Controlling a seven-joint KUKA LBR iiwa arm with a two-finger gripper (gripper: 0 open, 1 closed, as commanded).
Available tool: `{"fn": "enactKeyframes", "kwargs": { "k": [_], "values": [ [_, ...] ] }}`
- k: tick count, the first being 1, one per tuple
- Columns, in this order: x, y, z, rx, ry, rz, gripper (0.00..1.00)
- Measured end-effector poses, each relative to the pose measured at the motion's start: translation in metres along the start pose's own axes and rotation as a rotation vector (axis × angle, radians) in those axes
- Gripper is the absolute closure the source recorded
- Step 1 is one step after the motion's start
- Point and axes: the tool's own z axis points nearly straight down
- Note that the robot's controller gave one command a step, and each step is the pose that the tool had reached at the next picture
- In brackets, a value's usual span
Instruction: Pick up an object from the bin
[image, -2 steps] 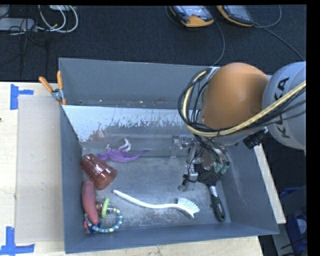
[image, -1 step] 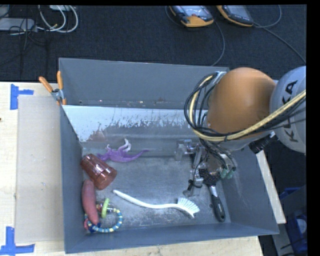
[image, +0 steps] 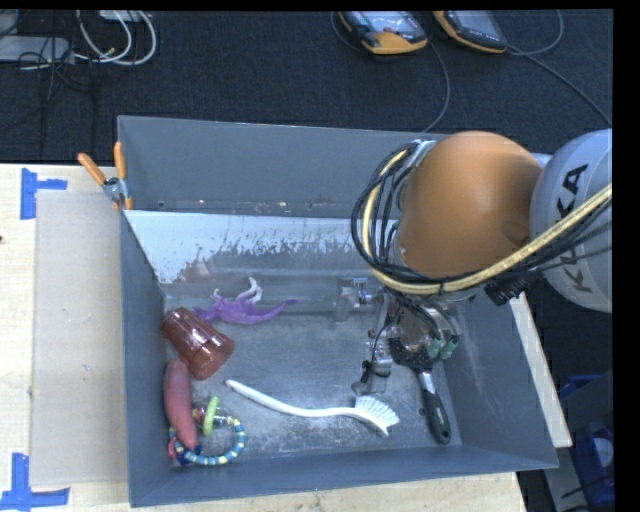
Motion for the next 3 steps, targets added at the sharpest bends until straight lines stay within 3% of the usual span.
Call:
{"fn": "enactKeyframes", "kwargs": {
  "k": [1,2,3],
  "values": [
    [-0.002,0.006,0.034,-0.002,-0.005,-0.194,0.00],
    [0.001,-0.036,0.112,-0.001,-0.001,-0.068,0.00],
    [0.011,-0.057,0.128,-0.002,0.008,-0.003,0.00]
  ]
}}
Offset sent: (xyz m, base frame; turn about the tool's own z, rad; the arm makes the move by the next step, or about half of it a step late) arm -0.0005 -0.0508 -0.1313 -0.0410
